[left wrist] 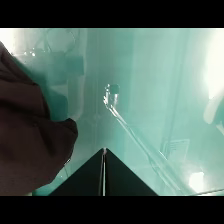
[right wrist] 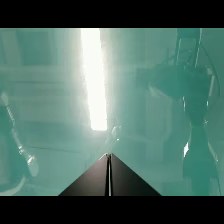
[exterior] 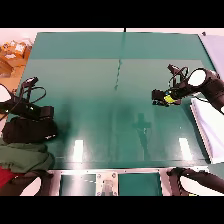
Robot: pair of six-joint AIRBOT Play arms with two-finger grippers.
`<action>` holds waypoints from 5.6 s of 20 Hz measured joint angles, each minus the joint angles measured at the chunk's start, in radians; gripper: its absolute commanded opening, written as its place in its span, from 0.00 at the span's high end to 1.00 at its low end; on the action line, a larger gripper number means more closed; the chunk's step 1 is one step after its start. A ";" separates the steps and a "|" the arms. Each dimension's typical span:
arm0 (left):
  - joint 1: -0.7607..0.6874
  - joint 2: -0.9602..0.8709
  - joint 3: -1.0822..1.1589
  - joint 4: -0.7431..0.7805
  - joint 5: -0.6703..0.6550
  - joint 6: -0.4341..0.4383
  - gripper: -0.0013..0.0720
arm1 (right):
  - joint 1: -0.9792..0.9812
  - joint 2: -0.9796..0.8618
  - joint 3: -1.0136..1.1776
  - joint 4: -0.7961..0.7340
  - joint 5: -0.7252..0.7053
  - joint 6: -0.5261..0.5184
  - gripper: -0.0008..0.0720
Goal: Fold the shirts.
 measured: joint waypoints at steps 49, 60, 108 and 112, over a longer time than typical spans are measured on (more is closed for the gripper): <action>-0.500 -0.261 0.390 -0.058 0.245 -0.019 0.09 | -0.067 -0.001 0.113 0.001 0.045 -0.023 0.58; -0.426 -0.273 0.067 -0.143 0.096 -0.091 0.09 | -0.099 -0.259 0.132 0.218 -0.071 -0.243 0.44; -0.388 -0.478 -0.037 -0.827 0.666 0.268 0.96 | -0.210 -0.310 0.237 0.504 -0.018 -0.474 0.97; -0.226 -0.288 0.052 -0.806 0.525 0.283 0.96 | -0.313 -0.171 0.238 0.505 0.018 -0.470 0.97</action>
